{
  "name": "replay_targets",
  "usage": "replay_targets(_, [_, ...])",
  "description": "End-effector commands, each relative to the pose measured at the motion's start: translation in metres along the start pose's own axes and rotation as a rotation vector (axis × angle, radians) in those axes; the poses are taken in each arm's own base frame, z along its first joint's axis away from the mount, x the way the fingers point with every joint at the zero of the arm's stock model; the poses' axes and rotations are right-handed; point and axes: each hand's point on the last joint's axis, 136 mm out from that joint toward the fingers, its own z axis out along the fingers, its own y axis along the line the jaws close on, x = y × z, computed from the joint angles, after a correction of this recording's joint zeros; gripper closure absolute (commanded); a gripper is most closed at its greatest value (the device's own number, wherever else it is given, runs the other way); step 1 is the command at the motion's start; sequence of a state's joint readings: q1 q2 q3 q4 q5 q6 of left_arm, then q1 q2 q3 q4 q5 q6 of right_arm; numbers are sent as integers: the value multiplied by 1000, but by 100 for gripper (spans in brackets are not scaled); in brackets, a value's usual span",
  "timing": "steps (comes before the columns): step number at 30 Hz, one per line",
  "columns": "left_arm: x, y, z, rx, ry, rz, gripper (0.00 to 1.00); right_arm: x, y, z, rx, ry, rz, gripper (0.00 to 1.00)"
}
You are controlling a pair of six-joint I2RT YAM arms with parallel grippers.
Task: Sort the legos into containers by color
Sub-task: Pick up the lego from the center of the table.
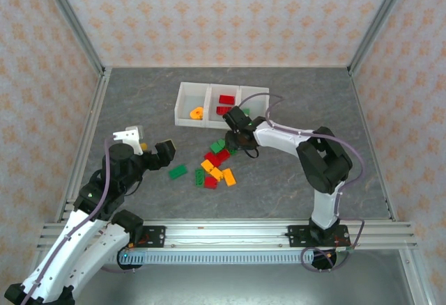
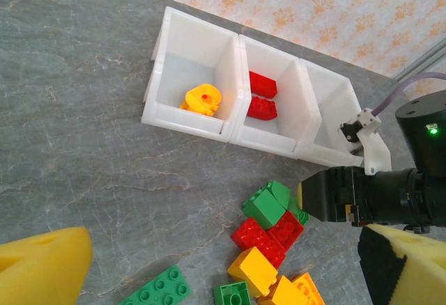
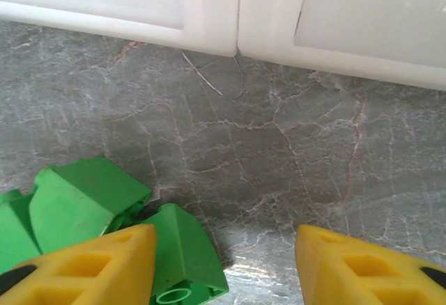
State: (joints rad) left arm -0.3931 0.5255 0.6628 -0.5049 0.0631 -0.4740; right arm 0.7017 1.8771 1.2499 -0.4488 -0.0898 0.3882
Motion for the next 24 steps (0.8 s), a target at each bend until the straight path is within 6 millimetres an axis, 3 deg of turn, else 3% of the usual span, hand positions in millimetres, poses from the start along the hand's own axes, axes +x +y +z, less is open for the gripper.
replay_targets(1, [-2, -1, 0, 6, -14, -2, 1, -5, -14, -4, 85, -21, -18, 46])
replay_targets(7, [-1, -1, 0, 6, -12, -2, 1, -1, -34, -20, 161, -39, -13, 47])
replay_targets(13, [-1, -1, 1, 5, -11, -1, 1, -11, -39, -45, 184, -87, 11, 47])
replay_targets(18, [-1, -1, 0, 7, -10, -1, 1, -18, -15, -55, 55, -106, 45, 40])
replay_targets(24, [-2, -1, 0, 7, -14, -2, 1, -13, 9, -43, -32, -75, 38, 31])
